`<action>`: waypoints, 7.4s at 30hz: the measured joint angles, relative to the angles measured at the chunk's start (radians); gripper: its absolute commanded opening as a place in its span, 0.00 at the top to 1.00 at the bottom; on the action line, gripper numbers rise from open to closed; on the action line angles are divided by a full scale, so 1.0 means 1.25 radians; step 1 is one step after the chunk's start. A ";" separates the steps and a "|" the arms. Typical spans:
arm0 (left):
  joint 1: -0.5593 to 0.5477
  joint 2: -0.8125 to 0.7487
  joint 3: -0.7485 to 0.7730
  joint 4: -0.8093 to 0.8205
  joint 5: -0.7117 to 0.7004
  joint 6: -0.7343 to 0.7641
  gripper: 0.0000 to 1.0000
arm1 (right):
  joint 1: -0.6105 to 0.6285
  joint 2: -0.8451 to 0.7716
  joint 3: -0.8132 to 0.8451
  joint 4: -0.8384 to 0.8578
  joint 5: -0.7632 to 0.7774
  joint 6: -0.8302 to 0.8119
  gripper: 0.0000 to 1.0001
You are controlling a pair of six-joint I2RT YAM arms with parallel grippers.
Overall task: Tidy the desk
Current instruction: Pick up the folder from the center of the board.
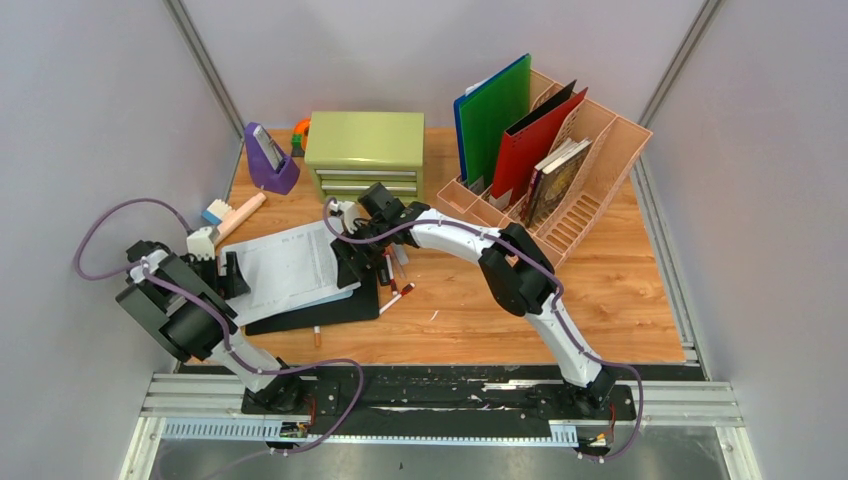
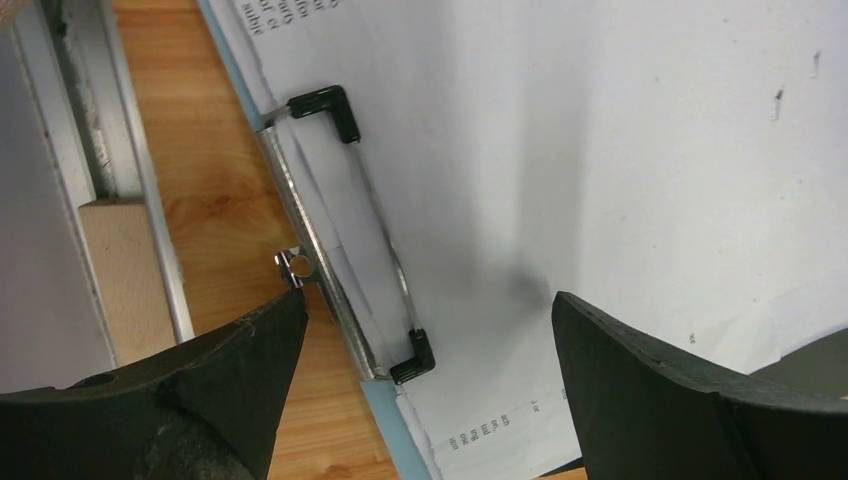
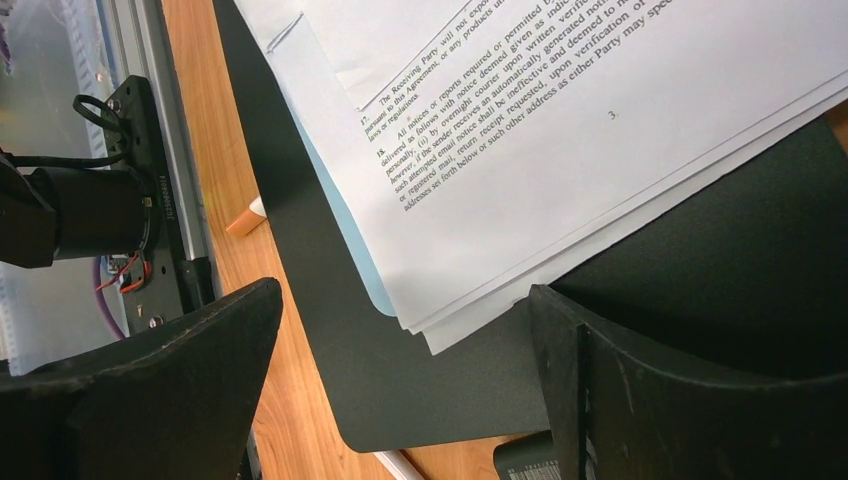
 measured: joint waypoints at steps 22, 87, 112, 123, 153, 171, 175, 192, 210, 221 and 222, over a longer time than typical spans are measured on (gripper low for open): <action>0.020 0.060 0.116 -0.262 0.166 0.204 0.10 | -0.016 0.012 -0.001 -0.007 -0.037 0.021 0.07; 0.033 -0.090 0.359 -0.719 0.480 0.399 1.00 | -0.022 0.012 0.003 -0.043 -0.050 0.022 0.04; -0.221 -0.273 0.685 -0.743 0.544 0.253 1.00 | -0.086 -0.461 0.009 -0.113 0.169 -0.205 0.01; -0.373 -0.417 0.608 -0.401 0.655 -0.215 1.00 | -0.101 -0.537 -0.031 -0.137 0.116 -0.284 0.01; -0.654 -0.421 0.441 -0.174 0.563 -0.450 1.00 | -0.103 -0.550 -0.095 -0.205 -0.069 -0.395 0.74; -0.678 -0.371 0.428 -0.068 0.542 -0.469 0.00 | -0.316 -0.713 -0.237 -0.234 -0.184 -0.393 1.00; -0.686 -0.371 0.426 -0.015 0.537 -0.480 0.00 | -0.381 -0.763 -0.266 -0.247 -0.208 -0.397 1.00; -0.967 -0.281 0.425 0.113 0.421 -0.417 0.05 | -0.500 -0.876 -0.318 -0.320 -0.355 -0.415 1.00; -1.090 -0.164 0.507 0.132 0.456 -0.396 1.00 | -0.558 -0.896 -0.355 -0.373 -0.377 -0.438 1.00; -1.160 -0.087 0.570 0.168 0.327 -0.530 1.00 | -0.629 -0.908 -0.355 -0.383 -0.230 -0.382 0.17; -1.165 -0.071 0.594 0.169 0.310 -0.547 1.00 | -0.650 -0.913 -0.356 -0.382 -0.214 -0.374 0.14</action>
